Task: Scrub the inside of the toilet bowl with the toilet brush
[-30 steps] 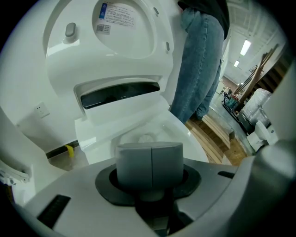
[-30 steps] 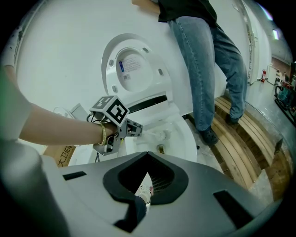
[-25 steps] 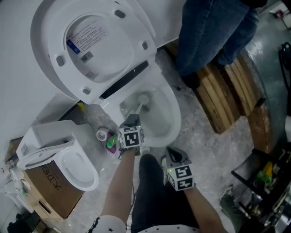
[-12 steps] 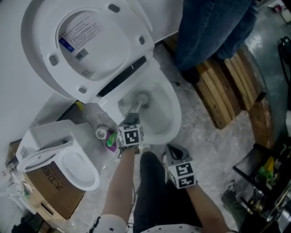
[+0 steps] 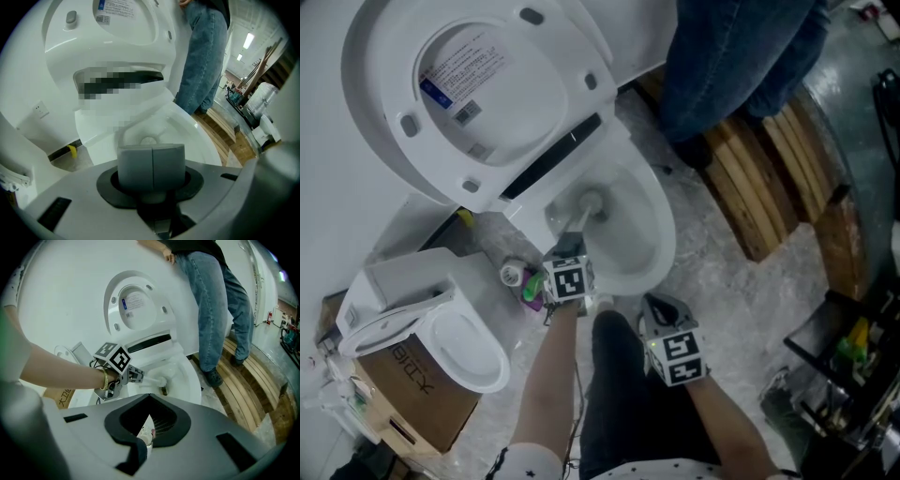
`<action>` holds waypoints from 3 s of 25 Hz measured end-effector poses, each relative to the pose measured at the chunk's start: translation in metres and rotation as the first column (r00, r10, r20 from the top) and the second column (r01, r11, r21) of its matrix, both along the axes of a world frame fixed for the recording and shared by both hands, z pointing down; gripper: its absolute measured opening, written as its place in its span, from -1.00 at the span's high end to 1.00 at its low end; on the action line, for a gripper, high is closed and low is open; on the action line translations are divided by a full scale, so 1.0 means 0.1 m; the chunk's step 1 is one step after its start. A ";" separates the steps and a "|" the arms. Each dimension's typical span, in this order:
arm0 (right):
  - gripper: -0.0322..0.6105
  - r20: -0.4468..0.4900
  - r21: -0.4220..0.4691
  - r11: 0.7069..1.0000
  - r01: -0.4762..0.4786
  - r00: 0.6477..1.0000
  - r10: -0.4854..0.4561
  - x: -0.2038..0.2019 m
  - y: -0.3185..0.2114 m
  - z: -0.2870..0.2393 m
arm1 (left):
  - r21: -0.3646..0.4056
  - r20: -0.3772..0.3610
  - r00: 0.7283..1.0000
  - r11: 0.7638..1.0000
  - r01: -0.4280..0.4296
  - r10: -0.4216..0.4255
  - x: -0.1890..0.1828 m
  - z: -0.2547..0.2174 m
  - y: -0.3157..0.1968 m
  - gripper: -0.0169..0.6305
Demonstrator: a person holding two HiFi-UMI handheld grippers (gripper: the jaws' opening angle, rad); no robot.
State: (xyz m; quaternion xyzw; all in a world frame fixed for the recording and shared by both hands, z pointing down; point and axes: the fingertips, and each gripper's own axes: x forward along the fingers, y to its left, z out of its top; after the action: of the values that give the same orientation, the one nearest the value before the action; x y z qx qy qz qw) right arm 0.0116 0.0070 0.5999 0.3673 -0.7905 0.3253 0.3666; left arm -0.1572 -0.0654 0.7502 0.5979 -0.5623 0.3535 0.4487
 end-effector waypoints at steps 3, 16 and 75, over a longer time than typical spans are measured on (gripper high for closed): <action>0.88 0.003 0.002 1.000 0.000 1.000 0.000 -0.02 0.01 -0.02 | 0.015 0.011 1.000 1.000 -0.002 0.002 -0.05 -0.05 0.01 0.48; 0.88 0.013 0.013 1.000 0.008 1.000 -0.009 -0.08 0.07 -0.11 | -0.022 0.056 0.998 1.000 0.017 -0.015 -0.23 -0.10 0.39 0.48; 0.88 0.009 -0.008 1.000 -0.011 1.000 0.012 0.06 0.24 -0.06 | 0.015 -0.048 0.994 0.995 -0.099 0.100 0.69 -0.18 0.23 0.48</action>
State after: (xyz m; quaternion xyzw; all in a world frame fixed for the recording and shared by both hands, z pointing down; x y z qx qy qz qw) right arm 0.0178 0.0309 0.5938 0.3690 -0.7888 0.3320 0.3625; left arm -0.0879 -0.0429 0.7319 0.6365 -0.5230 0.3572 0.4401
